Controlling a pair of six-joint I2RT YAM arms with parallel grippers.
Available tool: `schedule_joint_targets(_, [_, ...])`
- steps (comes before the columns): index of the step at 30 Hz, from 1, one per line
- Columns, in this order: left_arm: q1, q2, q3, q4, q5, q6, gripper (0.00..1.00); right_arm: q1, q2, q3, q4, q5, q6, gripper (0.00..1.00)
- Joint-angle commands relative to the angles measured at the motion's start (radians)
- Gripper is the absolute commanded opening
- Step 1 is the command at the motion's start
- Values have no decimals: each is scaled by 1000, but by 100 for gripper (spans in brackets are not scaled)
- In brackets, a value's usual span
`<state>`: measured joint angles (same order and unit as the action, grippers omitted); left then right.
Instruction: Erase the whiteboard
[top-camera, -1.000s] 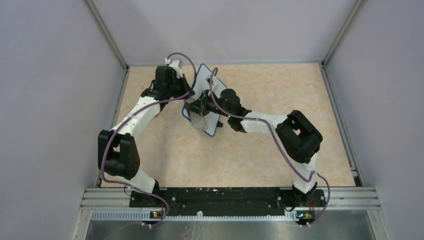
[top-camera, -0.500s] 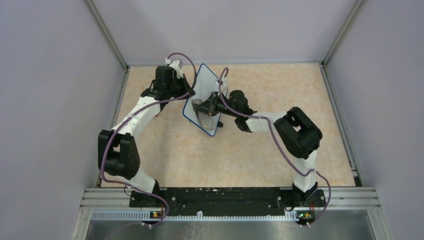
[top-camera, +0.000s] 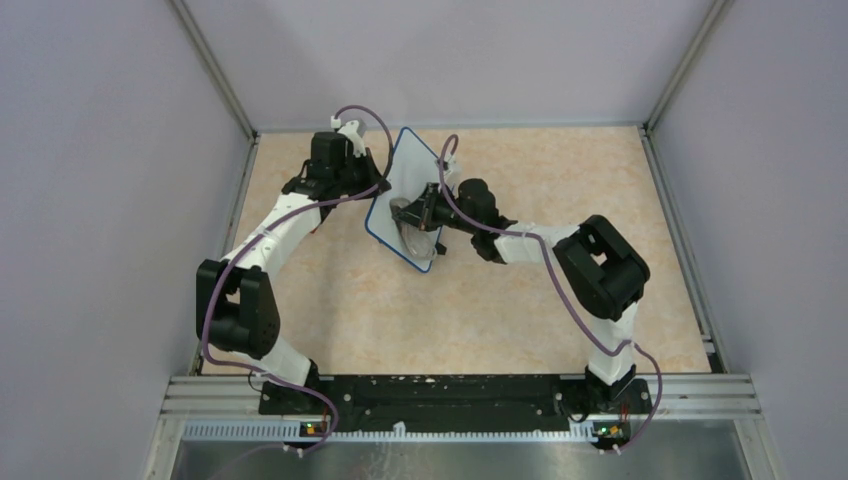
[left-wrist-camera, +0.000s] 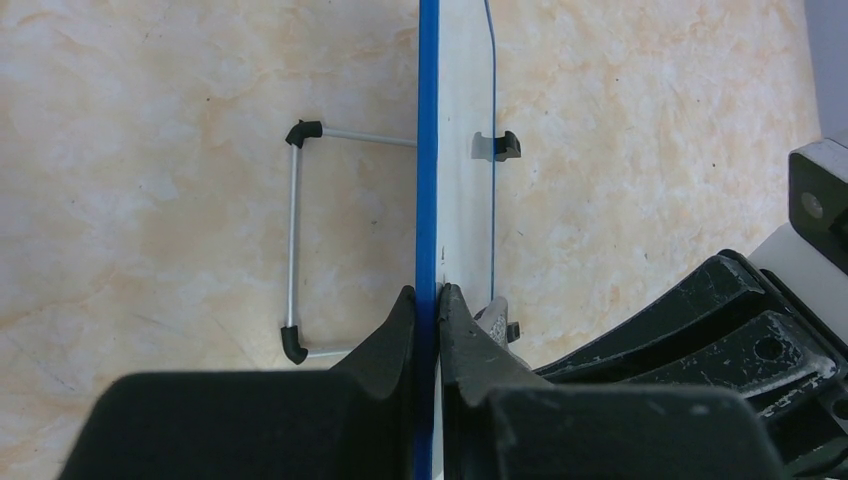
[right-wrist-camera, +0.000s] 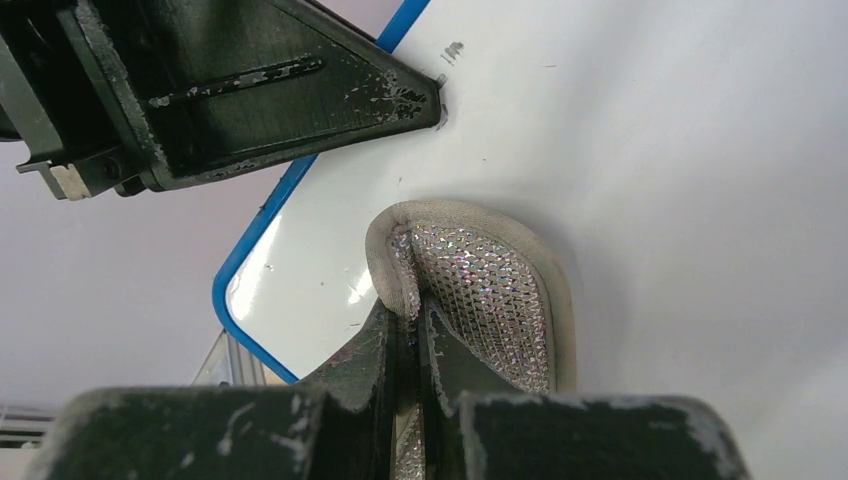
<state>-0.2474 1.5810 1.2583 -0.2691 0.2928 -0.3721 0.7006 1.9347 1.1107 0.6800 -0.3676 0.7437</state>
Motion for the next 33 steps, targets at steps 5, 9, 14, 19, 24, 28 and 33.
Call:
schedule_joint_targets(5, [-39, 2, -25, -83, 71, -4, 0, -32, 60, -39, -192, 91, -31, 0])
schedule_joint_targets(9, [-39, 2, -25, -83, 71, -4, 0, -64, 84, -54, -156, 51, 3, 0])
schedule_joint_targets(14, [-38, 1, -25, -82, 72, -5, 0, -113, 119, -86, -90, 12, 54, 0])
schedule_joint_targets(19, [-38, 9, -24, -83, 83, -10, 0, -59, 100, -59, -74, 9, 37, 0])
schedule_joint_targets(24, [-38, 13, -25, -82, 82, -10, 0, 89, 3, 10, -117, 24, -125, 0])
schedule_joint_targets(28, [-38, 13, -25, -82, 84, -12, 0, 169, -32, 63, -118, -3, -207, 0])
schedule_joint_targets(33, [-38, 19, -23, -81, 89, -14, 0, 181, 31, 169, -106, -132, -192, 0])
